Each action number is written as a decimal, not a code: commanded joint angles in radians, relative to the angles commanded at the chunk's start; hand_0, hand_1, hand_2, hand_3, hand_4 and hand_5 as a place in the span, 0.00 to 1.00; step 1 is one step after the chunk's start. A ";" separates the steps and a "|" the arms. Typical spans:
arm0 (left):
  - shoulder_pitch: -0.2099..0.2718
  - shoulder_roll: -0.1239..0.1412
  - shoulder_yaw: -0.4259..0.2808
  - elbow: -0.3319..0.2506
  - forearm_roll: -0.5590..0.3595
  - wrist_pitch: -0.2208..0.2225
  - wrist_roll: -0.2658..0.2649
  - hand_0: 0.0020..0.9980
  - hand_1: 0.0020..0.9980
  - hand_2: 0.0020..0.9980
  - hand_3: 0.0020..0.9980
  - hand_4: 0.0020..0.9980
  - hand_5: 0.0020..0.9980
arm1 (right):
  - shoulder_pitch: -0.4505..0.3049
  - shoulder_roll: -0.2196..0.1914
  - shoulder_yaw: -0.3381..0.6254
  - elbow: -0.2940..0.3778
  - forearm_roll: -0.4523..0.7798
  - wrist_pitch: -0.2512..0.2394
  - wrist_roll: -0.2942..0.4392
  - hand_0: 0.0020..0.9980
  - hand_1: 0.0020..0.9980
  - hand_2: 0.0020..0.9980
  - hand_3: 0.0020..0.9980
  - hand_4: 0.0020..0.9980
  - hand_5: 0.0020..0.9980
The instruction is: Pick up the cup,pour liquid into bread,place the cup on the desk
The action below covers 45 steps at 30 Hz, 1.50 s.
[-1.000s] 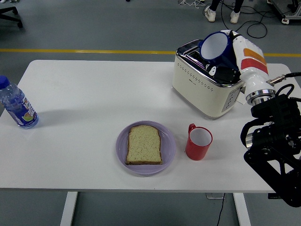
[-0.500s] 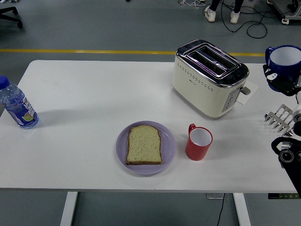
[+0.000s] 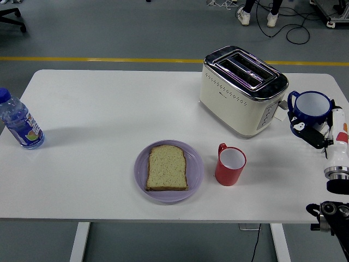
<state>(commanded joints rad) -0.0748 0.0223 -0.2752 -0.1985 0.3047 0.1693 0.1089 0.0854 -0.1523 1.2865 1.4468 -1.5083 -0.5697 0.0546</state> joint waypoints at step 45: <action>-0.004 -0.008 0.003 0.000 0.004 -0.001 0.000 0.63 0.64 0.65 0.50 0.24 0.87 | 0.025 0.039 -0.138 -0.407 0.449 0.014 0.489 0.47 0.46 0.63 0.75 0.58 0.00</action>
<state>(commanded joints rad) -0.0791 0.0139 -0.2720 -0.1989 0.3083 0.1681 0.1087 0.1105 -0.1132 1.1486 1.0395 -1.0590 -0.5556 0.5435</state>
